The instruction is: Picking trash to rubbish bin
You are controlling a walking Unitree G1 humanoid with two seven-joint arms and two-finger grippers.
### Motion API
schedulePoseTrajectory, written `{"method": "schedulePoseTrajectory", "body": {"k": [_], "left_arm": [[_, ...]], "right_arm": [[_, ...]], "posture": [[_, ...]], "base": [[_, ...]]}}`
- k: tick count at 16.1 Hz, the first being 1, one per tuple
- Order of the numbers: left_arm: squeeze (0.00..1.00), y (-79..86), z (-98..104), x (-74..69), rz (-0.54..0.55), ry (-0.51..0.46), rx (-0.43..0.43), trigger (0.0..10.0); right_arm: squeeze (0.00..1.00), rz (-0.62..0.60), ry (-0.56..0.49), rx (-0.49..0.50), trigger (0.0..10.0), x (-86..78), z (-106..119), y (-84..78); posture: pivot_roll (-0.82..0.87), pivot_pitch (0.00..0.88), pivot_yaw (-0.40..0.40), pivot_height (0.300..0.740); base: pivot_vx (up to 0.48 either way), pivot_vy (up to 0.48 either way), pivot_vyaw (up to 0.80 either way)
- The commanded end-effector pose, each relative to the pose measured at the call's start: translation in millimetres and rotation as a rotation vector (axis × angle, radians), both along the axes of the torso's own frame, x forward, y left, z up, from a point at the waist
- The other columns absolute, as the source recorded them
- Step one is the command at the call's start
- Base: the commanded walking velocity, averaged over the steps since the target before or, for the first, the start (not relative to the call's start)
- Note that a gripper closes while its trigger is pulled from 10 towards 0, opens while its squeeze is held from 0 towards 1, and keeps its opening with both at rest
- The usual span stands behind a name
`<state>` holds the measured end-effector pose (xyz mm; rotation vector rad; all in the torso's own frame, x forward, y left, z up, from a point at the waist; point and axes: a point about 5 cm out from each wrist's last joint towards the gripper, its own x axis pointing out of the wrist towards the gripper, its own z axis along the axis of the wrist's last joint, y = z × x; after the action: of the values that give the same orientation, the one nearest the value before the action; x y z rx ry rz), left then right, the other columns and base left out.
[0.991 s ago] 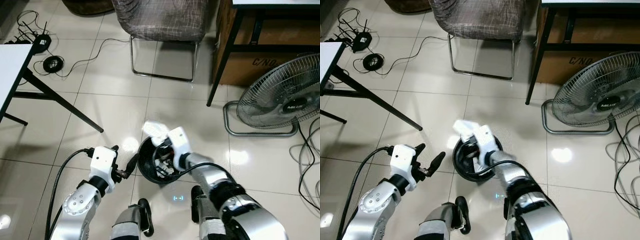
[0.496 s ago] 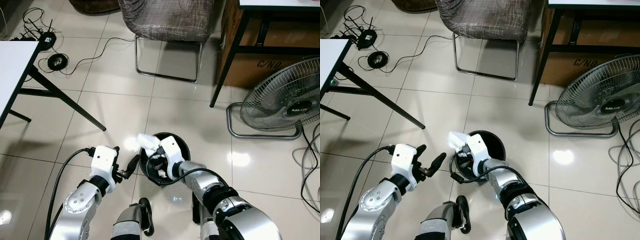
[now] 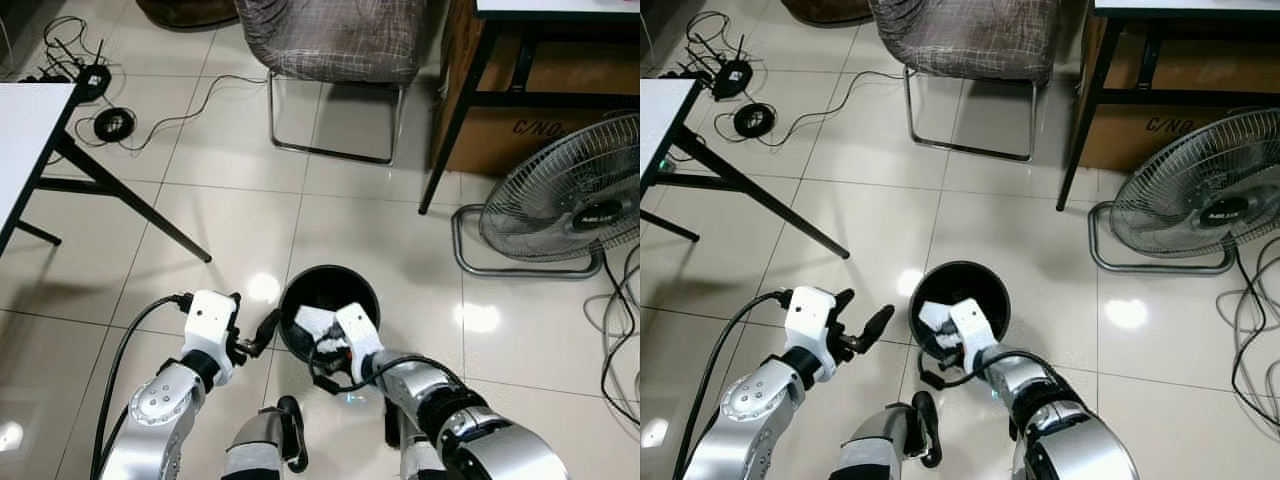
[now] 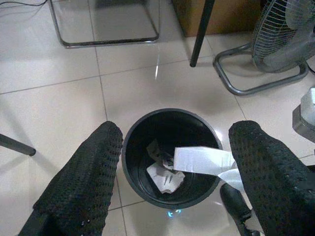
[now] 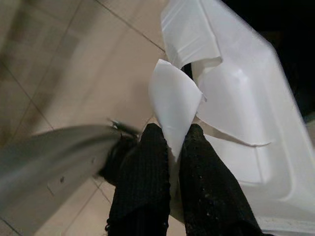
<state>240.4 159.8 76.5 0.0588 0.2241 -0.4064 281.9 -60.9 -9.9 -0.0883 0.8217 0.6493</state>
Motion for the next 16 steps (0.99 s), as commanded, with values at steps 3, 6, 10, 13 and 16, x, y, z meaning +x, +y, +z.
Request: {"method": "schedulePoseTrajectory", "body": {"k": [3, 6, 10, 13, 16], "left_arm": [[0.00, 0.5, -5, -4.7, 0.012, 0.029, 0.001, 10.0], [0.00, -0.9, -5, -5.5, 0.008, 0.032, -0.001, 10.0], [0.00, 0.2, -5, -5.7, 0.013, 0.032, 0.002, 10.0], [0.00, 0.0, -6, -6.1, 0.015, 0.036, 0.002, 10.0], [0.00, -0.2, -6, -7.0, 0.015, 0.037, 0.001, 10.0]], "right_arm": [[0.00, 0.023, 0.071, -0.013, 10.0, -17.6, -15, -1.1], [0.00, 0.025, 0.066, -0.015, 10.0, -17.6, -15, -1.4], [0.00, -0.008, 0.006, -0.013, 10.0, -4.3, -5, -4.1], [0.00, -0.018, -0.018, -0.016, 10.0, 1.8, 0, -6.4], [1.00, -0.031, -0.023, 0.003, 10.0, 4.3, 2, -6.8]], "posture": [[-0.03, 0.352, 0.131, 0.740], [-0.03, 0.357, 0.132, 0.740], [-0.03, 0.357, 0.133, 0.740], [-0.03, 0.357, 0.133, 0.740], [-0.03, 0.355, 0.134, 0.740]], "base": [[0.000, 0.000, 0.00], [0.000, 0.000, 0.00], [0.000, 0.000, 0.00], [0.000, 0.000, 0.00], [0.000, 0.000, 0.00]]}}
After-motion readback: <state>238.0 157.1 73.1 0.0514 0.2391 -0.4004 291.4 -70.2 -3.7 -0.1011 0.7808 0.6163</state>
